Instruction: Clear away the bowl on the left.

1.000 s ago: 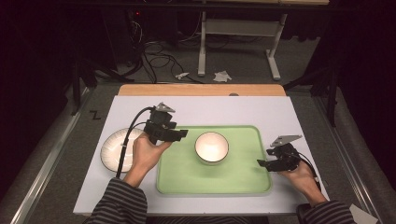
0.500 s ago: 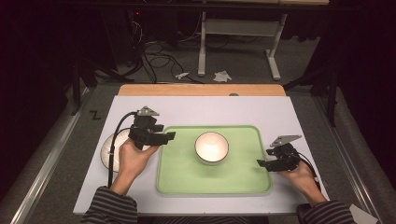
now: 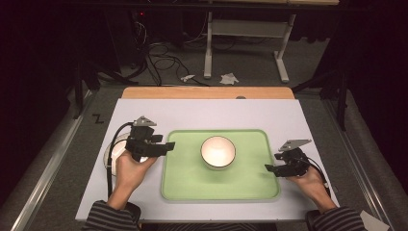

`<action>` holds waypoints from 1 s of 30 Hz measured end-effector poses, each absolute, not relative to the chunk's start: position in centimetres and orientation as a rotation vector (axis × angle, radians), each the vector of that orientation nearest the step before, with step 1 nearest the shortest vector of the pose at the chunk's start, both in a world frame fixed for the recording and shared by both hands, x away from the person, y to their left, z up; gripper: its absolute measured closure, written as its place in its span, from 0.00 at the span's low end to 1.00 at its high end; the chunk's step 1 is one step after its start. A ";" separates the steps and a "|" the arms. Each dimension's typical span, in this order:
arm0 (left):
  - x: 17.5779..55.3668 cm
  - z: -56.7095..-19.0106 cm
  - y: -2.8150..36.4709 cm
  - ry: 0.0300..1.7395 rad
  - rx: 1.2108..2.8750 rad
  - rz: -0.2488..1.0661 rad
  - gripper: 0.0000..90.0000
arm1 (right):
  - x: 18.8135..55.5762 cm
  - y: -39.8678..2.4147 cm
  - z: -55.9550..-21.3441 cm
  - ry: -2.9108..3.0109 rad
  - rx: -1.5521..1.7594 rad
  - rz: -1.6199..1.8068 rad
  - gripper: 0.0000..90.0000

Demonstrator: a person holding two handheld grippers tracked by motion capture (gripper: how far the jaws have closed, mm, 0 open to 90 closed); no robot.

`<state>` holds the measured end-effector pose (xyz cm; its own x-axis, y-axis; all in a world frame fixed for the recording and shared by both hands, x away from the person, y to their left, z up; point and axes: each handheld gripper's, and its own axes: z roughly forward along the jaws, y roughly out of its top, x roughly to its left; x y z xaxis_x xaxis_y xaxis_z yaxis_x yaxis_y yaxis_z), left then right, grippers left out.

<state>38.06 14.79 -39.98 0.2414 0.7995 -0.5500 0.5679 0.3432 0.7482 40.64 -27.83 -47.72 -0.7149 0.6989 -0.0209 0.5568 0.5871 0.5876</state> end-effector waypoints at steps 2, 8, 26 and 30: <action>37.9 -40.2 14.7 1.446 1.317 0.242 0.47 | 40.6 -27.8 -47.7 2.569 1.038 0.823 0.44; 37.1 -40.7 15.0 1.436 1.279 0.244 0.48 | 40.6 -27.8 -47.7 2.563 1.035 0.825 0.44; 36.7 -43.0 14.1 1.458 1.323 0.219 0.48 | 40.5 -27.9 -47.5 2.568 1.031 0.831 0.44; 36.7 -43.2 14.0 1.463 1.325 0.219 0.48 | 40.5 -27.8 -47.6 2.562 1.036 0.836 0.44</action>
